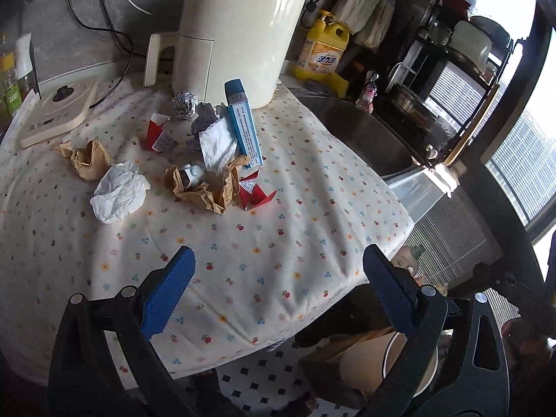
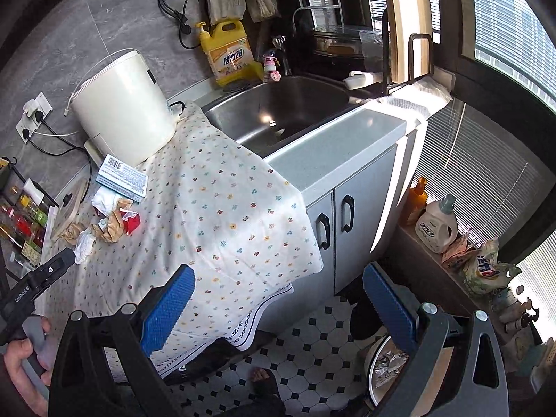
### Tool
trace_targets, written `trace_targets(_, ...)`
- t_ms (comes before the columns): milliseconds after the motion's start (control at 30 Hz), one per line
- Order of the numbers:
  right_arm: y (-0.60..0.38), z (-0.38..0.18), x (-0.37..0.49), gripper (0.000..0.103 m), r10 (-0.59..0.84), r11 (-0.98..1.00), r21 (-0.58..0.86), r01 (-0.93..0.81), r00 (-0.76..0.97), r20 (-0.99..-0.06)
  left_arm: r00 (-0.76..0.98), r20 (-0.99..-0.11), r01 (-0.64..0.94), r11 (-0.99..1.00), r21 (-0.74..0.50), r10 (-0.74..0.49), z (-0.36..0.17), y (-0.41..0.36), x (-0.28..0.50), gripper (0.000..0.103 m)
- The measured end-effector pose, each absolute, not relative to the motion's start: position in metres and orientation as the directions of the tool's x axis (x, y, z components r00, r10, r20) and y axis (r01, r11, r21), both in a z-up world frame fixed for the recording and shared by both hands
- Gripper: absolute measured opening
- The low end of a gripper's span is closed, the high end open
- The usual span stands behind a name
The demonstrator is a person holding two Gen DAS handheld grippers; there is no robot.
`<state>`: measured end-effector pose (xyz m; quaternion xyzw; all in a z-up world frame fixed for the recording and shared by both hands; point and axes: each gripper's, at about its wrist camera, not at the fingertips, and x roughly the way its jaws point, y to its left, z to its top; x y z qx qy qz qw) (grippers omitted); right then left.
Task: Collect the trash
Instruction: 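Move the left tool back over the counter to the white tissue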
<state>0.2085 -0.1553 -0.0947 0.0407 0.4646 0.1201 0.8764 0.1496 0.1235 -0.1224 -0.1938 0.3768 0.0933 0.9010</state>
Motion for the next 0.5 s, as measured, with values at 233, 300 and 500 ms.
trace_targets(233,-0.102,-0.099,0.214,0.092,0.28,0.956,0.184,-0.23,0.519,-0.808,0.709,-0.702,-0.371,0.881,-0.294,0.064,-0.126,0.175,0.134,0.096)
trace_targets(300,-0.087,-0.101,0.215,0.09,0.286,0.952,0.18,-0.247,0.511,-0.81,0.711,-0.7,-0.388,0.87,-0.304,0.072,-0.129,0.192,0.13,0.096)
trace_targets(500,-0.043,-0.107,0.219,0.081,0.307,0.942,0.185,-0.28,0.497,-0.811,0.71,-0.699,-0.412,0.855,-0.315,0.084,-0.141,0.236,0.125,0.096)
